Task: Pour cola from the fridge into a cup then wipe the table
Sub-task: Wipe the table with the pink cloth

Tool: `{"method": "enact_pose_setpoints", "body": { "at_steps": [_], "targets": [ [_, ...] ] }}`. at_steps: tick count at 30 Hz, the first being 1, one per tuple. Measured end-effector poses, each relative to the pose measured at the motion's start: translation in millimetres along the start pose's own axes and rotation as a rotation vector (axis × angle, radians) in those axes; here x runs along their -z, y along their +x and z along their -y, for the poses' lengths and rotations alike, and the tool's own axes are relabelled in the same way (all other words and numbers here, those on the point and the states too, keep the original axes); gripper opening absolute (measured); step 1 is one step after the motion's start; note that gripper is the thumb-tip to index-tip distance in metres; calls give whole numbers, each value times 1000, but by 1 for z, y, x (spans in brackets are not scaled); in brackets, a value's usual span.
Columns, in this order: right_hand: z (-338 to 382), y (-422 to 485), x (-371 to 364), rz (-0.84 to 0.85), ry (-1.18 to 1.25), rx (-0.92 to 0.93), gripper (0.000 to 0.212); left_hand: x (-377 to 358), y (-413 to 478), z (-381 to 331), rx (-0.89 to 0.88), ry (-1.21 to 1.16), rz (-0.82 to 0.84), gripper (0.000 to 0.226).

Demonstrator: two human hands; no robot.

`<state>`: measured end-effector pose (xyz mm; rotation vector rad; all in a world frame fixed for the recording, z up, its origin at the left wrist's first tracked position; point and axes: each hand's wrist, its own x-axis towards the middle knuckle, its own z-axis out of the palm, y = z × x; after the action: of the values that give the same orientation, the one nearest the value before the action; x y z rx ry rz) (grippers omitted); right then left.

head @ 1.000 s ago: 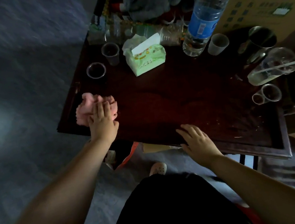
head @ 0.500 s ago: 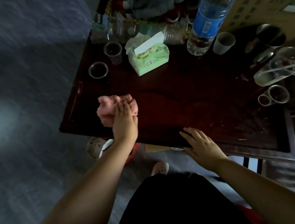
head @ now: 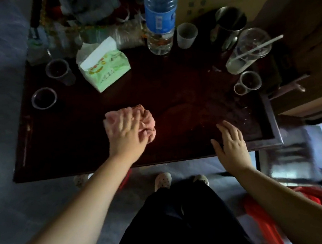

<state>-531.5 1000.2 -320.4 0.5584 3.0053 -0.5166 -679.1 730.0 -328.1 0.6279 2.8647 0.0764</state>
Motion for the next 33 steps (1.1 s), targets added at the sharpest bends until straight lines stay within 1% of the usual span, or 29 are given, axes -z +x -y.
{"method": "enact_pose_setpoints", "body": {
  "at_steps": [3, 5, 7, 12, 14, 19, 25, 29, 31, 33],
  "targets": [
    [-5, 5, -5, 47, -43, -139, 74, -15, -5, 3, 115, -94, 78, 80],
    [-4, 8, -10, 94, -74, -238, 83, -21, -4, -4, 114, -122, 56, 82],
    [-4, 10, -14, 115, -115, -288, 85, -22, 0, -7, 105, -113, 20, 86],
    [-3, 10, -20, 95, -173, -292, 85, -17, 17, -16, 98, 3, 19, 94],
    [-4, 10, -21, 99, -187, -282, 87, -15, 35, -20, 83, 15, 29, 94],
    [-7, 13, -25, 86, -204, -259, 83, -8, 91, -33, 40, 87, 70, 89],
    [-9, 13, -28, 69, -219, -261, 79, -5, 141, -38, -47, 47, -7, 79],
    [-10, 14, -29, 61, -222, -262, 78, -1, 170, -50, -21, 62, -7, 75],
    [-10, 14, -30, 56, -218, -259, 77, 0, 177, -53, -22, 19, -16, 74],
    [-10, 15, -30, 54, -218, -258, 77, 0, 179, -51, -63, -29, -6, 71]
  ]
}}
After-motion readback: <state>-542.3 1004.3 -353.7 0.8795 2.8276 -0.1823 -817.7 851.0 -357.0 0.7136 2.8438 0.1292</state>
